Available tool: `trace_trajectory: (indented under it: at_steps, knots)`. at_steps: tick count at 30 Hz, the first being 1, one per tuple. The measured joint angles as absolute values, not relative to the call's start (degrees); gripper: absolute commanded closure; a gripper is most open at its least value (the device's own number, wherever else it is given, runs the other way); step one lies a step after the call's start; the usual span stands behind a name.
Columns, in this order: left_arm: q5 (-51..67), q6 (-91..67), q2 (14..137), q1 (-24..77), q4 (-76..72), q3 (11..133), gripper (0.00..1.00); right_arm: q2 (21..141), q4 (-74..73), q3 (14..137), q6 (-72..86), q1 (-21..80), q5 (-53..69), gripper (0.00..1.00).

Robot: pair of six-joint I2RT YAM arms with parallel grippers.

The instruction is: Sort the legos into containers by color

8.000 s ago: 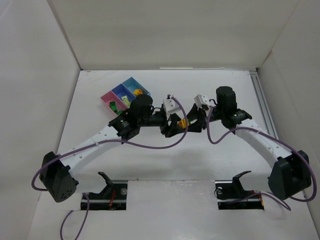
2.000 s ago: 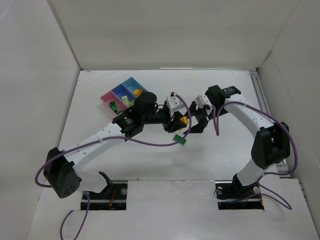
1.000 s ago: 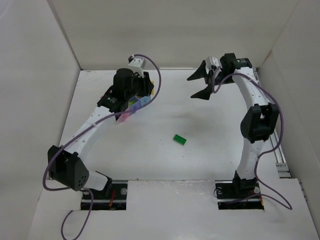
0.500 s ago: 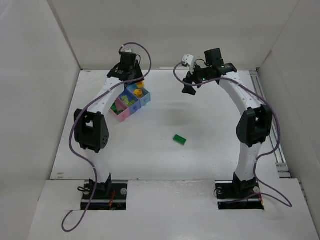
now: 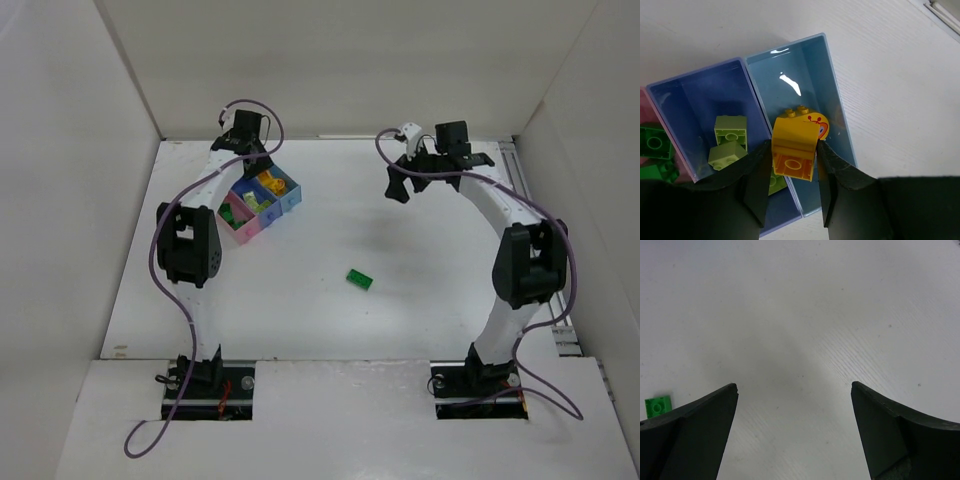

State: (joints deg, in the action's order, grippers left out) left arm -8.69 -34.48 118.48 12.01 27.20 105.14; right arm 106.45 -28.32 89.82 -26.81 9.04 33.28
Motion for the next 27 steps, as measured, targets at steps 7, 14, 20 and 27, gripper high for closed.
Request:
trace_trajectory:
  at_steps: [7, 14, 20, 27]
  knots:
    - [-8.49, -35.09, 120.18, 11.86, 27.38, 106.24, 0.68, 99.33, -25.23, 82.08, -25.67, 14.90, 24.60, 0.01]
    - [-6.66, -34.96, 120.14, 11.49, 26.57, 106.17, 0.24, 94.00, -24.69, 73.80, -25.93, 24.03, 16.84, 0.01]
    - [-5.58, -34.57, 118.52, 11.51, 24.95, 103.50, 0.23, 91.42, -22.70, 67.83, -25.89, 29.87, 12.71, 0.01]
    - [-5.48, -34.06, 110.50, 11.51, 23.33, 96.49, 0.23, 89.14, -21.74, 60.62, -25.21, 35.33, 10.76, 0.02]
